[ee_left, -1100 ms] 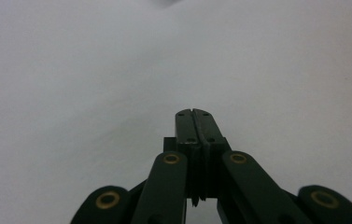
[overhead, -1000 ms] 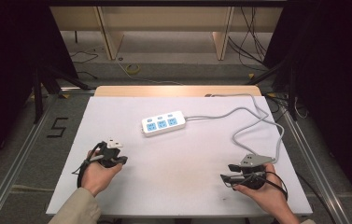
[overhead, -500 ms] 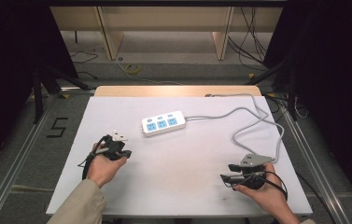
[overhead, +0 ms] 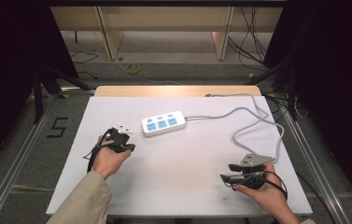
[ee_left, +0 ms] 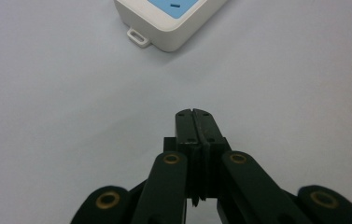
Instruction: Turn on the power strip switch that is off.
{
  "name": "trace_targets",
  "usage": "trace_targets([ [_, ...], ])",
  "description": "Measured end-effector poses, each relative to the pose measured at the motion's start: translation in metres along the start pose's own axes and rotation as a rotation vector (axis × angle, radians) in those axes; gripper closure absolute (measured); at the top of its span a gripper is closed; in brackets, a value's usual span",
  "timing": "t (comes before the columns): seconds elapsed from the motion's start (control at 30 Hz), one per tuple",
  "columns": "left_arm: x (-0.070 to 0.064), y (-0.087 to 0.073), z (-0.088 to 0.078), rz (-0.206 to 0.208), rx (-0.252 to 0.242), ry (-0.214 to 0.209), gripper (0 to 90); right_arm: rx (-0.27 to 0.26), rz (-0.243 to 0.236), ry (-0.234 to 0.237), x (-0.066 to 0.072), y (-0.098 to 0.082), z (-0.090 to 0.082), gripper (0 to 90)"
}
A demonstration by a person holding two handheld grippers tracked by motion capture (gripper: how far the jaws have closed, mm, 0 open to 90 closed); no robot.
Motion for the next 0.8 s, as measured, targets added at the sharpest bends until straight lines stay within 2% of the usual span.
trace_targets([
  [0.17, 0.002, 0.005, 0.002, -0.015, -0.009, -0.01, 89.8, 0.002, 0.0, 0.0, 0.0, 0.0, 0.0, 45.9],
  [0.8, 0.007, 0.021, 0.008, 0.007, -0.002, 0.01, 89.8, 0.001, 0.001, -0.001, -0.001, 0.0, 0.002, 44.3],
])
Point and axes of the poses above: each handheld gripper's, and its own axes: z roughly forward along the jaws, y roughly out of its top, x roughly to its left, the point moved 5 cm from there along z, roughly forward along the jaws, and after that the axes turned 4 degrees about z, right-handed, at the moved point
